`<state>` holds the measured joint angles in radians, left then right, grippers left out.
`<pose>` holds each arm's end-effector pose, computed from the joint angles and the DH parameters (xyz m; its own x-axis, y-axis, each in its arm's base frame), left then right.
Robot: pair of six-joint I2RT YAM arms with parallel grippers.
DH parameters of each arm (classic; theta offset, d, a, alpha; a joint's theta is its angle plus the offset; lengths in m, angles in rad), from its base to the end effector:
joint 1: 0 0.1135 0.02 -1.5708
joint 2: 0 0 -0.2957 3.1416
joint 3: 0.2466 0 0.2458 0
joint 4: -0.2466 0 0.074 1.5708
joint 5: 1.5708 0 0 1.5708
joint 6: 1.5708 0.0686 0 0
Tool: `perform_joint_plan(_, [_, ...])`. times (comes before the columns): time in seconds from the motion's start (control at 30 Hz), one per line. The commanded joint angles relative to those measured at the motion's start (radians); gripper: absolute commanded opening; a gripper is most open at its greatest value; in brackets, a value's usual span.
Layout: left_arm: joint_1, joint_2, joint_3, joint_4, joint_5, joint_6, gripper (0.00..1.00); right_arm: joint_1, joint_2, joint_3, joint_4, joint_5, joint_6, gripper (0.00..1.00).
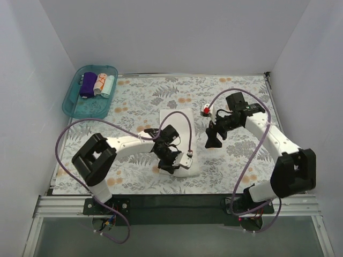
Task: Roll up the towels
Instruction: Roll the towel
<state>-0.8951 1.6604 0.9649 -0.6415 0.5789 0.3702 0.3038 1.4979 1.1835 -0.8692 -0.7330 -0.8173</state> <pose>0.1573 -0.2563 0.1735 -0.3022 0.8613 -0.4085 0.9029 0.1212 -0.4123 0.2638 0.1308 0.2760 -0.2666 -0.6516 -0.7102 -0.9614 0.2315 0.1485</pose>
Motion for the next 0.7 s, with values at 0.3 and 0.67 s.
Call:
perform_joint_plan(0.3, [0.28,0.573,0.348,-0.555,0.366,0.171,0.07,0.323,-0.223,-0.269,0.209,0.257,0.076,0.73])
perform_joint_plan(0.67, [0.335,0.67,0.429,-0.575,0.355,0.184,0.09,0.576,-0.096,-0.345,0.57,0.462,0.116,0.73])
